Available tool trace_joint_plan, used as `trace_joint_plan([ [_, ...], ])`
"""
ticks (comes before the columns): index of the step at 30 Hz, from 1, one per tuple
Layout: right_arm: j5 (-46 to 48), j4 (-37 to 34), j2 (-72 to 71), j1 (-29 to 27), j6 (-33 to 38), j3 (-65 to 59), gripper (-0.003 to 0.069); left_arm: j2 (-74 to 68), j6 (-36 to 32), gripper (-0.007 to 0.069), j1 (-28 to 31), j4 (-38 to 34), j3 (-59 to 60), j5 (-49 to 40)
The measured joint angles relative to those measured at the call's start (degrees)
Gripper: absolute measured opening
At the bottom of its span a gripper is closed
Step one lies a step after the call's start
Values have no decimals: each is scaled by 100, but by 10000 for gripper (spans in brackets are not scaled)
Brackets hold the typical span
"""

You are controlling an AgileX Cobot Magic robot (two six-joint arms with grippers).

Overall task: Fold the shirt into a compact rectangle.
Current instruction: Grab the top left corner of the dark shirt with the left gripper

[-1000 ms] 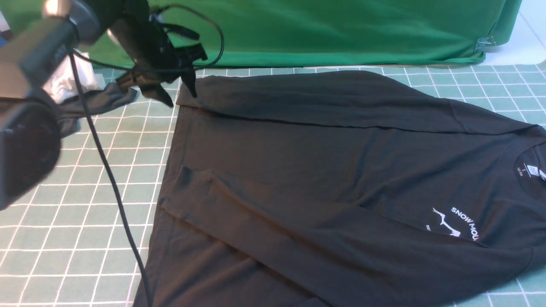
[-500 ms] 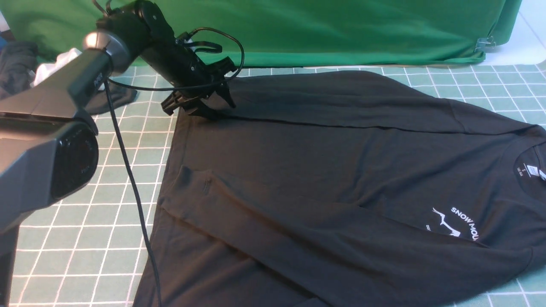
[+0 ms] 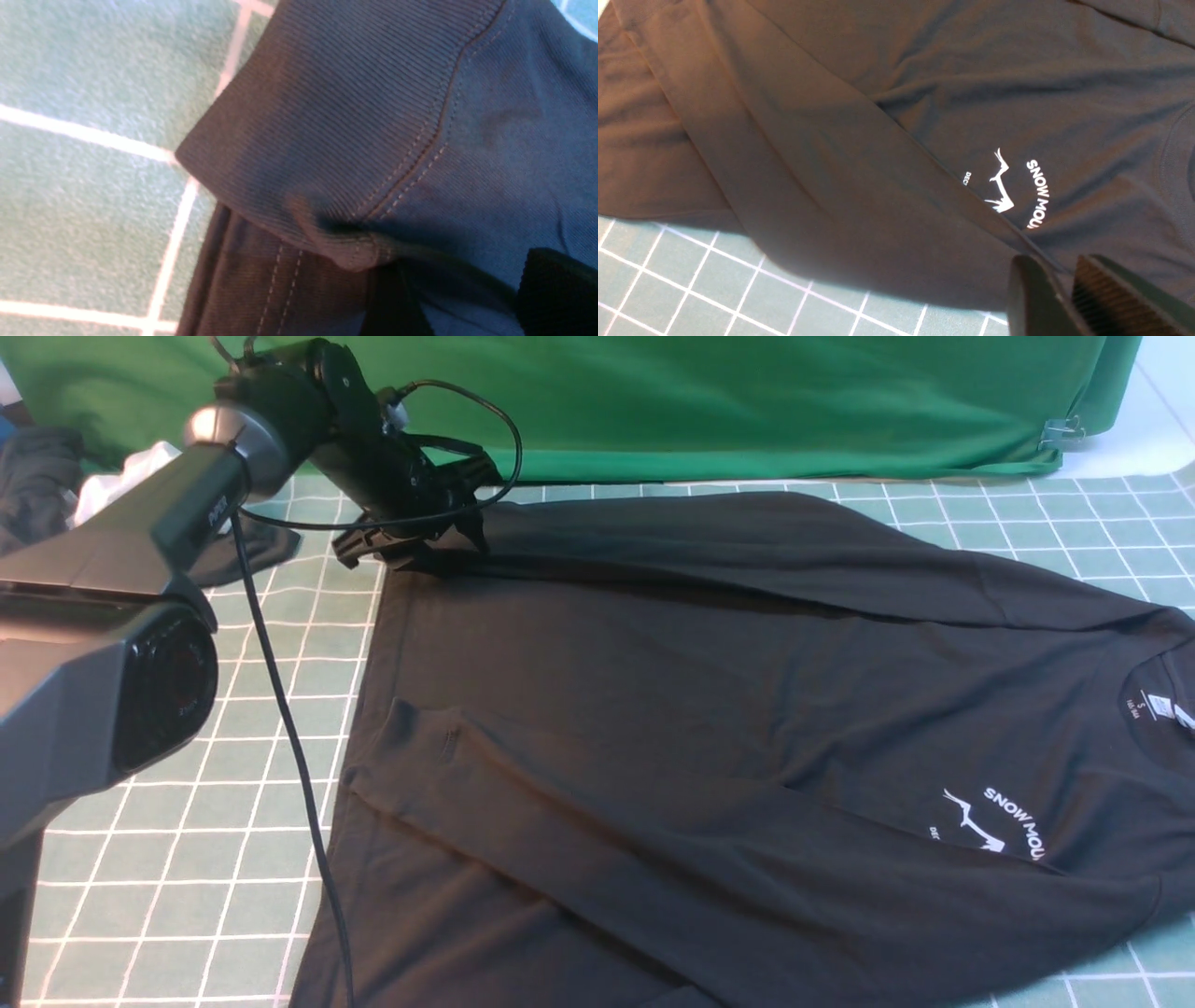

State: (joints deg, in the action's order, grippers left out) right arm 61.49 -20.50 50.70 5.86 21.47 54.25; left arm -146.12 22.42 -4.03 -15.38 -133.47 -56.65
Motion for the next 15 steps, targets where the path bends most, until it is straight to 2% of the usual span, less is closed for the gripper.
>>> trace_joint_plan([
  [5, -5, 0, 0, 0, 0, 0, 131, 43, 75, 349, 5, 206, 0, 6],
  [12, -5, 0, 0, 0, 5, 0, 142, 366, 102, 349, 118, 1772, -8, -28],
  [15, -5, 0, 0, 0, 5, 0, 145, 362, 102, 349, 165, 2066, -24, -207],
])
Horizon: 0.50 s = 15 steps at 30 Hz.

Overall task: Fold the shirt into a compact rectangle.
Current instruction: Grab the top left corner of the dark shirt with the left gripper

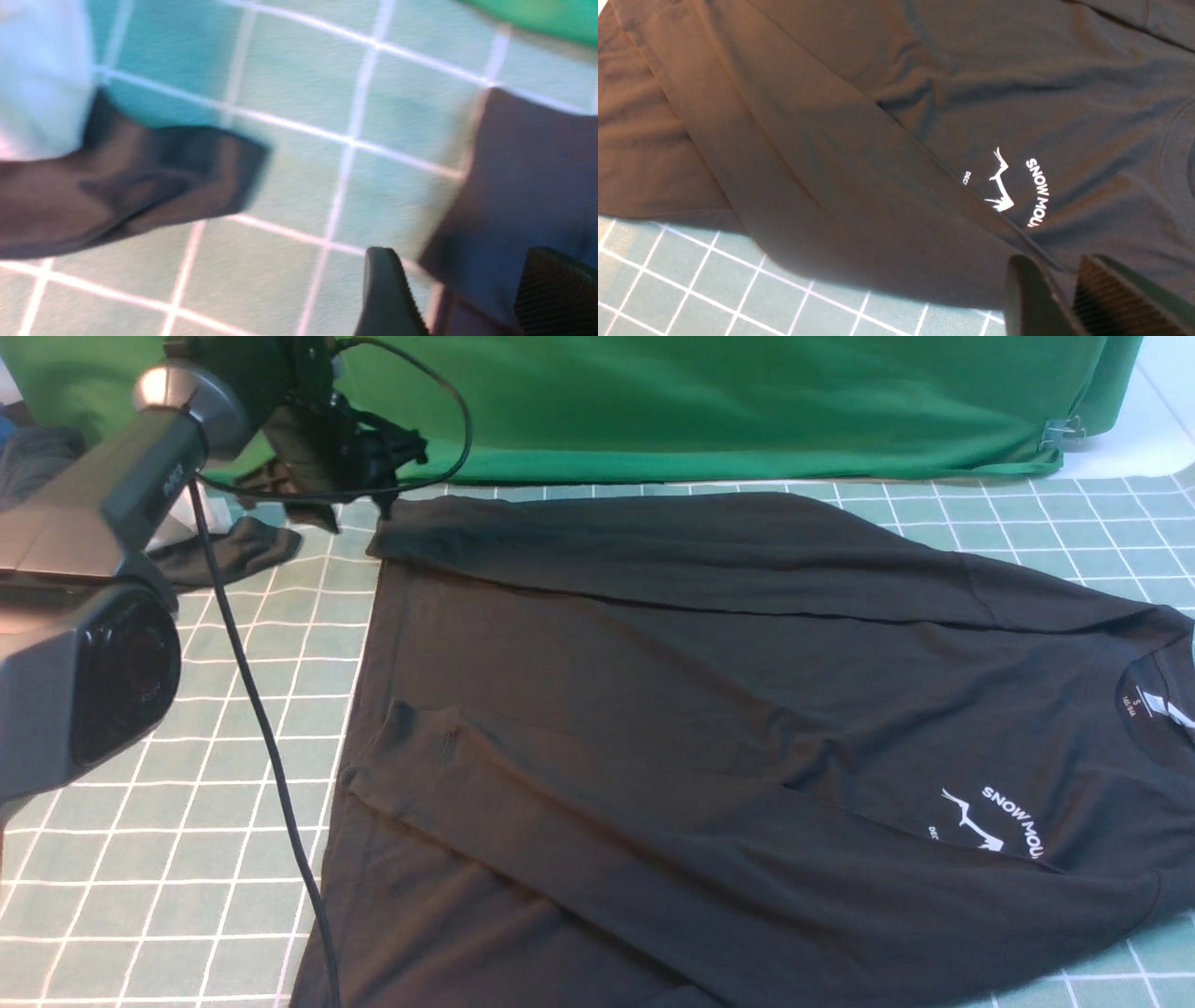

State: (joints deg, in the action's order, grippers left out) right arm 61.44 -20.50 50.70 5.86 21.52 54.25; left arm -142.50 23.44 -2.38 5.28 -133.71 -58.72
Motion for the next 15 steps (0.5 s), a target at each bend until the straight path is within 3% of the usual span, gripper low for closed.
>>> trace_joint_plan([
  [15, -223, 0, 0, 0, -11, 0, 146, -375, -158, 349, 13, -834, 0, 364],
])
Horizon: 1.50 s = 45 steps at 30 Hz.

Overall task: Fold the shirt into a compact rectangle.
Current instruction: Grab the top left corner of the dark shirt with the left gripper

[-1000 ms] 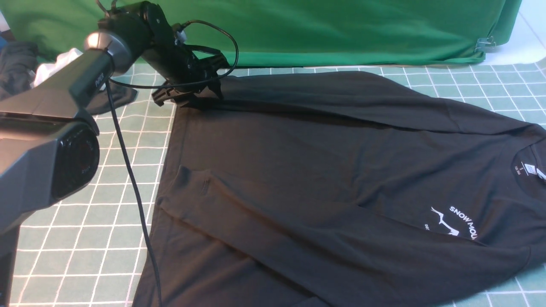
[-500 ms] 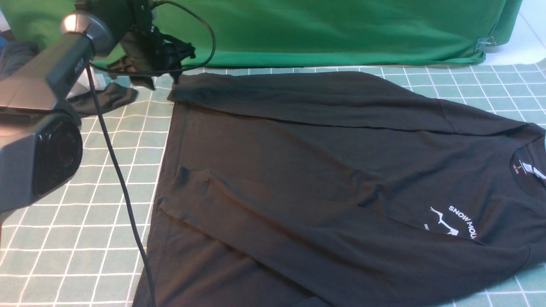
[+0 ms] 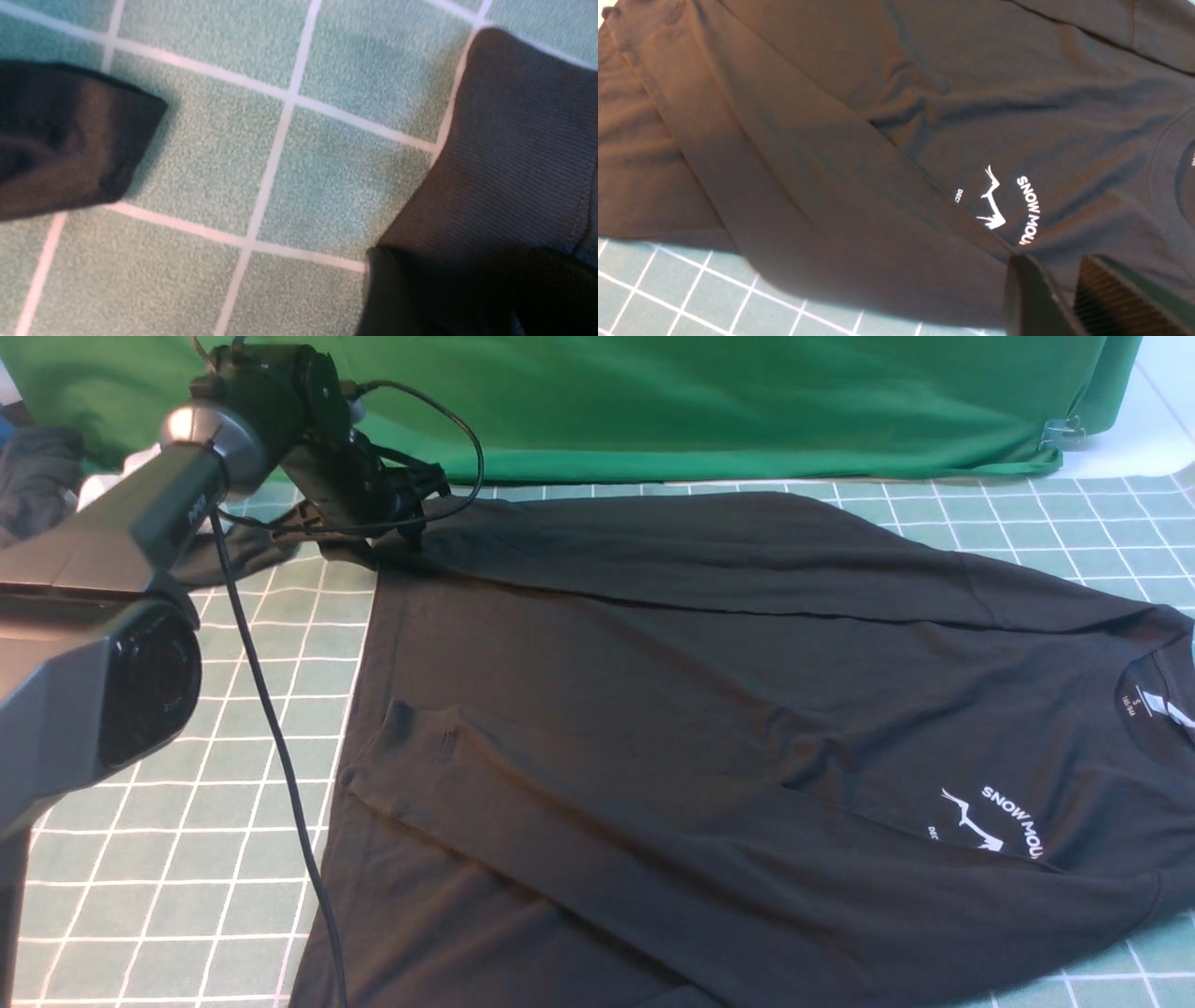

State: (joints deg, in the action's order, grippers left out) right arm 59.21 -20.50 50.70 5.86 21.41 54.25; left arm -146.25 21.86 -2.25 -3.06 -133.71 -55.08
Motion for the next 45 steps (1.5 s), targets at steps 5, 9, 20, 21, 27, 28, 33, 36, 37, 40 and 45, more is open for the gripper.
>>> trace_joint_plan([
  [5, -11, 0, 0, 0, -9, 0, 146, -4, -116, 259, 0, 0, 0, 0],
  [9, -11, 0, 0, 0, -9, 0, 150, -4, -158, 111, 0, 0, 0, 0],
  [20, -11, 0, 0, 0, -42, 0, 160, 124, -255, 27, -17, 450, 0, 42],
  [21, -11, 0, 0, 0, -44, 0, 161, 139, -255, 28, -17, 464, 0, 42],
  [27, -11, 0, 0, 0, -49, 0, 165, 174, -255, 76, -17, 510, 0, 61],
  [28, -11, 0, 0, 0, -49, 0, 165, 174, -255, 97, -17, 510, 0, 75],
  [33, -17, 0, 0, 0, -49, 0, 165, 168, -243, 225, -7, 514, 0, 160],
  [36, -17, 0, 0, 0, -49, 0, 166, 135, -222, 281, -7, 514, 0, 188],
  [37, -17, 0, 0, 0, -49, 0, 167, 97, -211, 312, -7, 514, 0, 213],
  [40, -17, 0, 0, 0, -49, 0, 172, 31, -193, 330, -7, 533, 0, 259],
  [45, -17, 0, 0, 0, -51, 0, 176, -15, -185, 296, -7, 573, 0, 272],
])
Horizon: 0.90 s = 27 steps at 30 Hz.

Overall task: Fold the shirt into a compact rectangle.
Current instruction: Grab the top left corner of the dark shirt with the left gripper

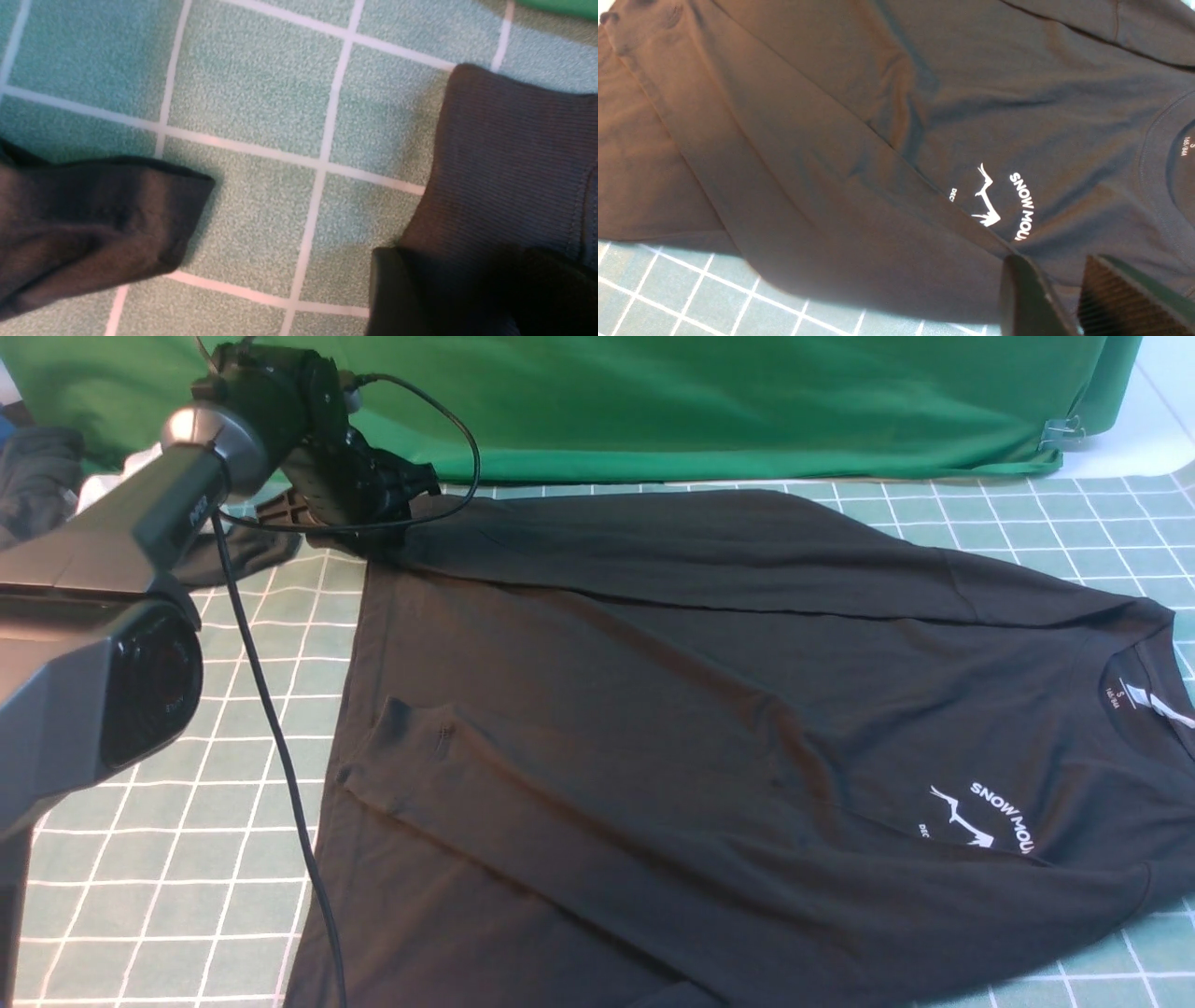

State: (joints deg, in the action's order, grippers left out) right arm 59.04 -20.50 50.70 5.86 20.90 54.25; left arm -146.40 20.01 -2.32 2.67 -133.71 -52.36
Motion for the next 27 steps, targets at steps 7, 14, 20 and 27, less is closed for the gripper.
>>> trace_joint_plan([
  [7, 0, 0, 0, 0, 0, 0, 178, 0, 5, 117, 0, 50, 0, 5],
  [14, 0, 0, 0, 0, 0, 0, 183, 48, -32, 25, 0, 80, 0, 41],
  [20, -1, 0, 0, 0, 0, 0, 187, 279, -53, 25, 0, 86, 0, 67],
  [27, -1, 0, 0, 0, 0, 0, 195, 305, -53, 25, 0, -22, 0, -21],
])
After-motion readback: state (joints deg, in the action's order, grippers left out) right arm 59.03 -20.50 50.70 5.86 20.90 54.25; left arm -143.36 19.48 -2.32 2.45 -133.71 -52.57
